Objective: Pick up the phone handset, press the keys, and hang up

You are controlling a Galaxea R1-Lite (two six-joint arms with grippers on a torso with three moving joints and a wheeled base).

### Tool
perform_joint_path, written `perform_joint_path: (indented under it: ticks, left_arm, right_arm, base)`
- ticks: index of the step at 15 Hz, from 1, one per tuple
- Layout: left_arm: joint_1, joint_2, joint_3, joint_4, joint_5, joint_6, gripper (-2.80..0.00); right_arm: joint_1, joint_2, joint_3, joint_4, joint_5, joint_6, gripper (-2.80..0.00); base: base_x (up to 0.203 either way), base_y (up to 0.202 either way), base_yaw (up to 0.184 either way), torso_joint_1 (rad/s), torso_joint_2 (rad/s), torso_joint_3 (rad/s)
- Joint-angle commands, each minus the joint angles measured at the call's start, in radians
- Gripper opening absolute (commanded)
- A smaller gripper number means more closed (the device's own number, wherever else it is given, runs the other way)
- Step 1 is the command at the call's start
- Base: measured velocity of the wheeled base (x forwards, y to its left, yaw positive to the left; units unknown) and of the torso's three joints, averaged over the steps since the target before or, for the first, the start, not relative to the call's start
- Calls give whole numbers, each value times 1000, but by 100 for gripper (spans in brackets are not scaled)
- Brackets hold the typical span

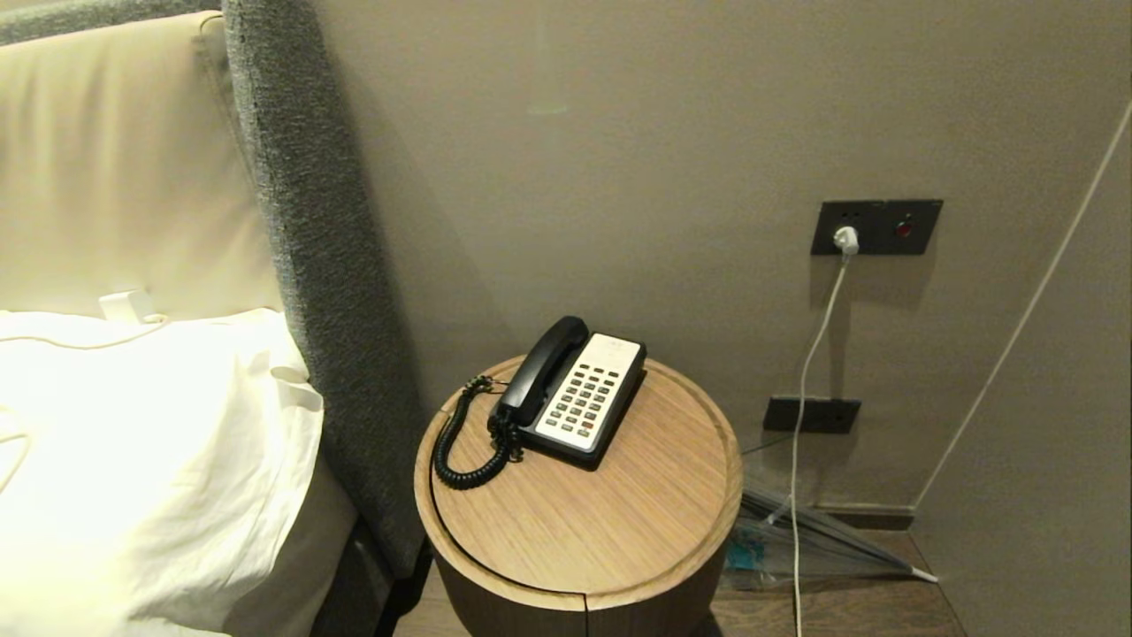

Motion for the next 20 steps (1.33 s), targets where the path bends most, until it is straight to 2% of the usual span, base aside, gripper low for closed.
perform_joint_path:
  ticks: [1,14,15,17,20]
  left_arm:
    - [0,0,40,-1,1,1,-280]
    - [0,1,40,-1,0,1,-280]
    - [0,0,40,3,-3,10,-280]
    - [0,1,40,11,-14,98,-280]
    - [0,1,40,11,-8,57,-280]
  right_arm:
    - [0,3,21,-1,-1,0,-280]
    - [0,3,21,1,-1,8,-280]
    - [0,3,21,2,-2,6,-280]
    - [0,3,21,3,-1,5,-280]
    - [0,3,21,1,0,2,-280]
  base:
    - [0,0,0,2,5,184]
    - [0,0,0,2,2,187]
    - [0,0,0,0,0,0]
    - [0,0,0,0,0,0]
    - [0,0,0,0,0,0]
